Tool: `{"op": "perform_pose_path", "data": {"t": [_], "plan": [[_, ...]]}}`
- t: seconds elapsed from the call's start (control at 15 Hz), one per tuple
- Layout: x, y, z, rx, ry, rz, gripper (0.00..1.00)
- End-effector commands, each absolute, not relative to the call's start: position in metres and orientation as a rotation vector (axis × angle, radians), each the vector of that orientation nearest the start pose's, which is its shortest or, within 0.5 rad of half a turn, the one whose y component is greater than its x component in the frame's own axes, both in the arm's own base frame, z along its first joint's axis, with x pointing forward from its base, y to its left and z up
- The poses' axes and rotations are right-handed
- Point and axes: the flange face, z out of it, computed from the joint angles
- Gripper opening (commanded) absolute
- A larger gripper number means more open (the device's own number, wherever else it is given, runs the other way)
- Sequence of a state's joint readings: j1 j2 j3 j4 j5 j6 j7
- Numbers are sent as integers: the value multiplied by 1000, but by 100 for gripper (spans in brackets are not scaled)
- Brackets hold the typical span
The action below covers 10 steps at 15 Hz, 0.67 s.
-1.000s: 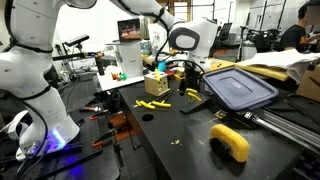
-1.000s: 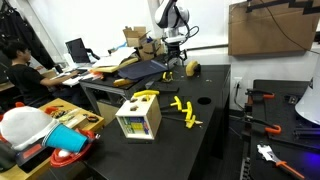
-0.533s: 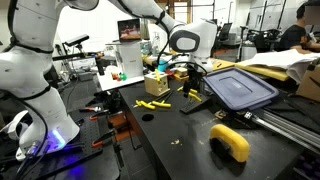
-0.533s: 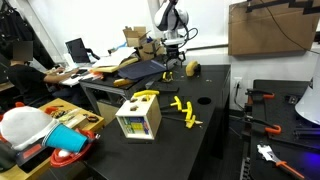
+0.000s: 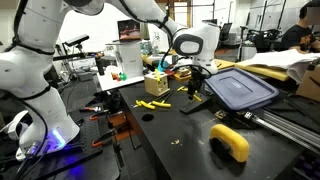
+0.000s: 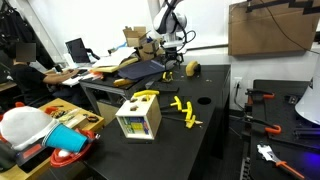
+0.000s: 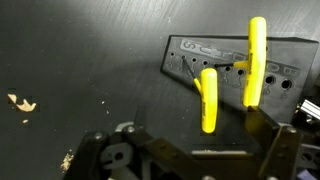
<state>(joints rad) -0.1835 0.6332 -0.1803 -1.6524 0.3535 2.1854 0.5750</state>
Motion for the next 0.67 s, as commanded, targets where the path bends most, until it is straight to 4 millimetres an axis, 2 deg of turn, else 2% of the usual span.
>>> {"op": "perform_pose_path", "data": {"t": [0.0, 0.6], "plan": [[653, -224, 236, -2523, 1596, 178, 100], [667, -240, 227, -2496, 1601, 308, 100]]}}
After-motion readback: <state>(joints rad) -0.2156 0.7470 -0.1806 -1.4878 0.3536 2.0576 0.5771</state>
